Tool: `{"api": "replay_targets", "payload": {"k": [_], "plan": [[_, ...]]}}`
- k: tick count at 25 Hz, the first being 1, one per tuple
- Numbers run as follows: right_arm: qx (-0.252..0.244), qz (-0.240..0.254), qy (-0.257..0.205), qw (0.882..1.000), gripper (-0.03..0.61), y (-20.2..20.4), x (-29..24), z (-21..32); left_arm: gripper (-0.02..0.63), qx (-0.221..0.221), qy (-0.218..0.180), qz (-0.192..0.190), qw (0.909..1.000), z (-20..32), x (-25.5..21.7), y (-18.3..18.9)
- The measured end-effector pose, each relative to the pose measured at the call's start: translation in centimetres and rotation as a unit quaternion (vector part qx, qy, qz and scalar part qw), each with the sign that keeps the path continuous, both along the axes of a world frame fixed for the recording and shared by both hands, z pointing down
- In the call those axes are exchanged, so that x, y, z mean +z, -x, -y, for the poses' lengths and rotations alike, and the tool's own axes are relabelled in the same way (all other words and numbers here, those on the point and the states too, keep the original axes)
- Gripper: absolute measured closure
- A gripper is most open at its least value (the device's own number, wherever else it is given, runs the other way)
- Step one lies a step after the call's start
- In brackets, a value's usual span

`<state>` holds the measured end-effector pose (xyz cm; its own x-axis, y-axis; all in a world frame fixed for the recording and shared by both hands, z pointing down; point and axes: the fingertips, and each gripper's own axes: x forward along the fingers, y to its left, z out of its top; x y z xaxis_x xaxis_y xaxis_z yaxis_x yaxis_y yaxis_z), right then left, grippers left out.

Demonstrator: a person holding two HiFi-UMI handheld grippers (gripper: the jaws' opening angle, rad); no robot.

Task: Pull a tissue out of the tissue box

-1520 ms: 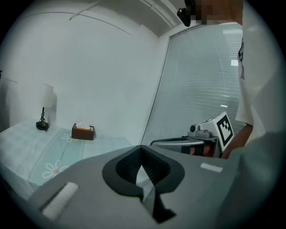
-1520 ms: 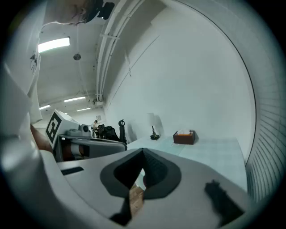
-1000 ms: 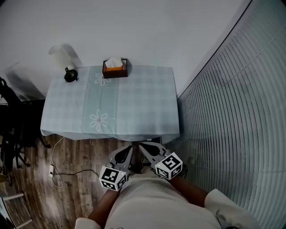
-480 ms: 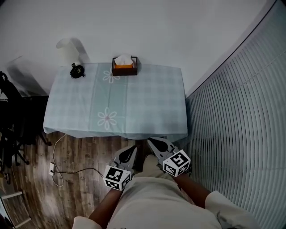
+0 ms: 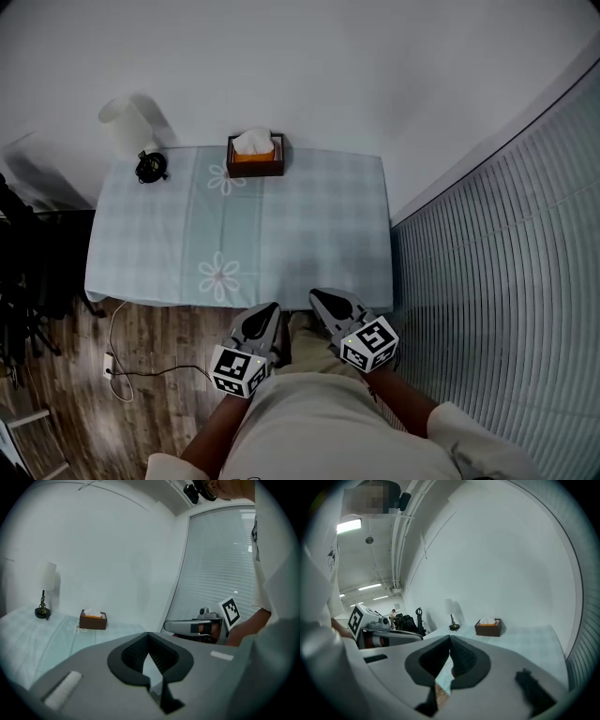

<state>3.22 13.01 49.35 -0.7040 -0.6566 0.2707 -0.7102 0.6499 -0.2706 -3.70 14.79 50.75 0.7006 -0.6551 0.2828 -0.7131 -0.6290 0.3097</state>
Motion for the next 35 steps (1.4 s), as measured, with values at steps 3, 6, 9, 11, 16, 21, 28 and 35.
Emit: {"api": "replay_targets", "payload": {"k": [3,6,9,11,16,21,28,35], "plan": [[-0.002,0.004,0.006,1.000,0.566,-1.2,0.4,4.6,0.607,-0.005,0.003,0.010,0.9999,4.3,-0.1,-1.2],[-0.019,0.006,0.001,1.000,0.566,-1.8,-0.2,9.2,0.607,-0.010,-0.007,0.022,0.9997,8.8,-1.2,-2.1],[-0.042,0.018,-0.008,0.999,0.566,-1.8,-1.1,12.7,0.607,-0.021,-0.021,0.036,0.9989,12.4,-2.4,-2.5],[-0.049,0.020,-0.011,0.999,0.566,-1.6,-1.4,14.7,0.606,-0.030,-0.022,0.035,0.9987,14.4,-2.9,-2.4],[-0.055,0.015,-0.005,0.998,0.566,0.0,-0.9,17.0,0.606,-0.029,-0.015,0.033,0.9989,17.2,-2.6,-1.7],[-0.032,0.009,0.011,0.999,0.566,1.7,-0.1,17.6,0.606,-0.006,-0.013,0.039,0.9991,18.5,-1.9,-0.4],[-0.024,-0.005,0.021,0.999,0.566,1.3,0.4,21.3,0.606,-0.028,-0.005,0.031,0.9991,21.9,-1.4,1.5],[-0.029,-0.022,0.011,0.999,0.566,1.3,1.3,29.0,0.606,-0.055,-0.008,0.034,0.9979,27.3,-0.5,2.7]]}}
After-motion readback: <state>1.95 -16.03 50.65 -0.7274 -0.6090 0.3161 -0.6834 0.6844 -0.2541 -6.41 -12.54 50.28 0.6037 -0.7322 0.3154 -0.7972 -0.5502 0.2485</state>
